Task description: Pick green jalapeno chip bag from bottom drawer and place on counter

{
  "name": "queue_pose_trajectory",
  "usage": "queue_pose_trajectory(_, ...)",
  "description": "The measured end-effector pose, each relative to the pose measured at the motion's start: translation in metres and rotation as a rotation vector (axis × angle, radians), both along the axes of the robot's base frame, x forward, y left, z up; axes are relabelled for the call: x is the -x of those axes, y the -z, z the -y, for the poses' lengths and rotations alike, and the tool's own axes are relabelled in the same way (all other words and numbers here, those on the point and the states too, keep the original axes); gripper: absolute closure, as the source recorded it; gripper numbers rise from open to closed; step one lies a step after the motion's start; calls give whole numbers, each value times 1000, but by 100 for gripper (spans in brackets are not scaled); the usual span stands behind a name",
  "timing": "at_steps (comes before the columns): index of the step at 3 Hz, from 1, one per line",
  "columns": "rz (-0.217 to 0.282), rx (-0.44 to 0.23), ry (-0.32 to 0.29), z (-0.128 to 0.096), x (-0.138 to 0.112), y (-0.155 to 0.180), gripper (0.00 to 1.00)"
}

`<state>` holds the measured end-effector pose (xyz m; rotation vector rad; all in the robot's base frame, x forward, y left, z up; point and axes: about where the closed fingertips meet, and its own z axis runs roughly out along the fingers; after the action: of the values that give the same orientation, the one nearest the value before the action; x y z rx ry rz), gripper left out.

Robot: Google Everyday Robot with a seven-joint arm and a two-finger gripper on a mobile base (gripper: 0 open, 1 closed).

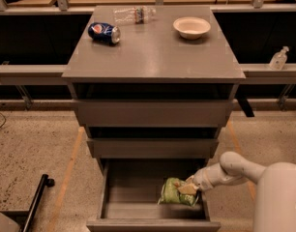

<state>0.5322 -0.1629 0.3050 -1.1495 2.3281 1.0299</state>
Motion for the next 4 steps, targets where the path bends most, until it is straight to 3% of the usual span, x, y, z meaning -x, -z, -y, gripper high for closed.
queue_pose_trajectory(2, 161, -38, -178, -6, -2, -140, 100)
queue_pose_trajectory(3, 278, -26, -247, -3, -17, -210, 100)
queue_pose_trajectory(4, 397, -8, -248, 12, -44, -279, 100)
